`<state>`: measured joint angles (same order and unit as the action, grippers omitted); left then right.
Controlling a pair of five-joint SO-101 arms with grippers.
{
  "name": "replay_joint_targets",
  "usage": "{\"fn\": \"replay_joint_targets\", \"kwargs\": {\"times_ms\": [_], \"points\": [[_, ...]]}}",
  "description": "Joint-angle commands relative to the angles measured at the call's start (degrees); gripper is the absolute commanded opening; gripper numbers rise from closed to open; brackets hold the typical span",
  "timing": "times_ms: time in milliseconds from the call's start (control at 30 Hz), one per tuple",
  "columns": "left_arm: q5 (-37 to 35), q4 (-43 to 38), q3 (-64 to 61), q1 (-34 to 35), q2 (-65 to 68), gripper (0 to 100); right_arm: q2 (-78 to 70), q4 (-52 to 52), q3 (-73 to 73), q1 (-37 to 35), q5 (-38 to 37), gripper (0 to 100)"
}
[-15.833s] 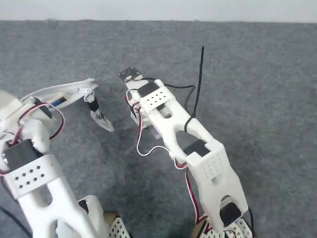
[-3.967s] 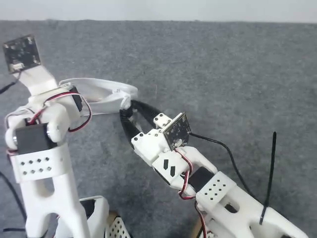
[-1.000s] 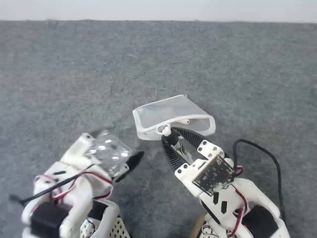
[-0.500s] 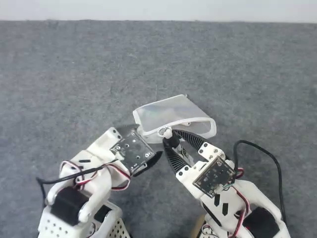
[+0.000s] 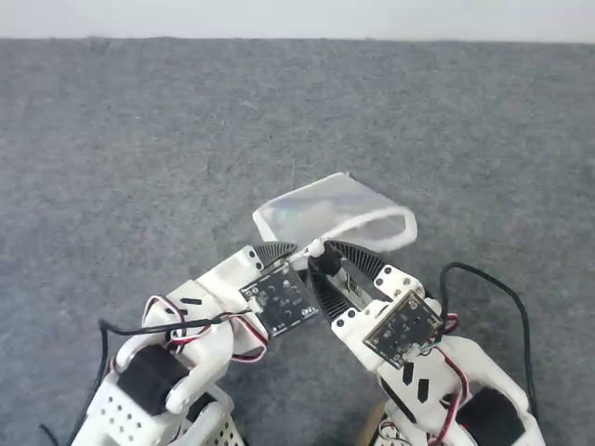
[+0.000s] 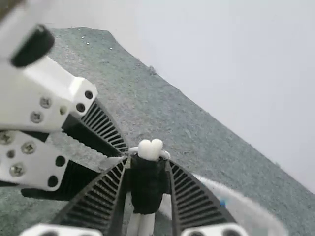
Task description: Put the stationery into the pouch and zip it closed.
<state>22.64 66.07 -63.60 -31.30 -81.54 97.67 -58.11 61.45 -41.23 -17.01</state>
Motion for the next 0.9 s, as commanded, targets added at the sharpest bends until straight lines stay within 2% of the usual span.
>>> {"fn": "replay_joint_targets", "kwargs": {"times_ms": [0,167,367,467,667,867], "points": [[-0.26,-1.76,0.66,-0.09,-1.14,1,-0.13,1.63,-2.81,3.74,-0.88,0.6],[-6.95,-1.85,0.57,2.29,-1.14,1,-0.13,4.09,-2.81,9.80,-0.88,0.6],[-7.56,-5.27,-1.45,7.91,-1.14,1,-0.22,5.41,-2.11,10.95,-1.41,0.6],[-7.56,-6.24,-2.86,8.35,-1.14,1,-0.22,9.10,1.14,10.95,-5.19,0.6],[-7.56,-6.24,-3.12,8.35,-1.14,1,-2.86,12.26,2.29,11.47,-5.27,0.6],[-7.38,-6.51,-3.74,8.35,-1.14,1,-10.86,16.92,-0.09,18.77,1.76,0.6]]}}
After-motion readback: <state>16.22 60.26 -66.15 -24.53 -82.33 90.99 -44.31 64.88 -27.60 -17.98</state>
